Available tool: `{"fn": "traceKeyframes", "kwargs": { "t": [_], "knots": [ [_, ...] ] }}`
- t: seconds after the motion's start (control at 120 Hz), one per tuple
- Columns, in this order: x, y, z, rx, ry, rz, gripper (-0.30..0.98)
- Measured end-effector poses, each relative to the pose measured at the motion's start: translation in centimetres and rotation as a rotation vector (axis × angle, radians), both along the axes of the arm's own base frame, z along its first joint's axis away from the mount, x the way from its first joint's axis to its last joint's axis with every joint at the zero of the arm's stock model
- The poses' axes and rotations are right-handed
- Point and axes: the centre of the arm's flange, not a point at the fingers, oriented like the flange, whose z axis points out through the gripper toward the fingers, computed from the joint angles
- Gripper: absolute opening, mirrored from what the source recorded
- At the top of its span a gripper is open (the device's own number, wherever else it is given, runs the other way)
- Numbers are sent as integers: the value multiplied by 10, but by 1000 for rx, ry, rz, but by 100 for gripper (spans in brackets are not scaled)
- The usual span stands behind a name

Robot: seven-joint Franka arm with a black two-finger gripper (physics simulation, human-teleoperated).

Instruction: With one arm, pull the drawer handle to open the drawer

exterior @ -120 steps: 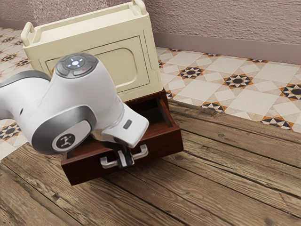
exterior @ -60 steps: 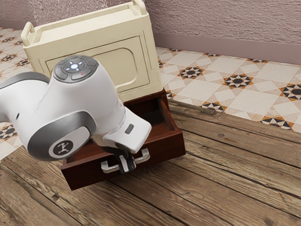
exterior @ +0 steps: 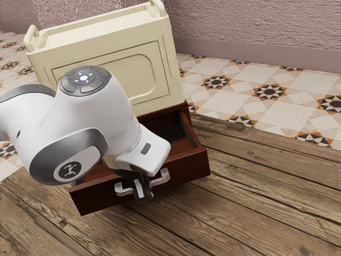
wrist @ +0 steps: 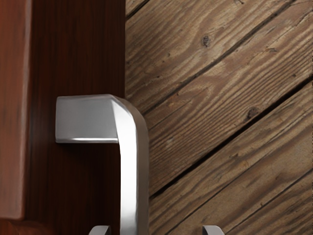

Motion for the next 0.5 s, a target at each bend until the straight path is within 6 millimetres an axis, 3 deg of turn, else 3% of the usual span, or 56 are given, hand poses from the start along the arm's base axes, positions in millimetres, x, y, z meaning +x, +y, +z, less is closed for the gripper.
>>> {"fn": "traceKeyframes", "kwargs": {
  "t": [0.142, 0.242, 0.292, 0.4, 0.5],
  "knots": [
    [-6, 0, 10, -4, -18, 2, 33],
    [-18, 1, 34, -16, -49, 11, 43],
    [-20, 2, 56, -27, -70, 19, 49],
    [0, 19, 89, -62, -75, 64, 57],
    [28, 34, 98, -84, -52, 105, 61]
  ]
}}
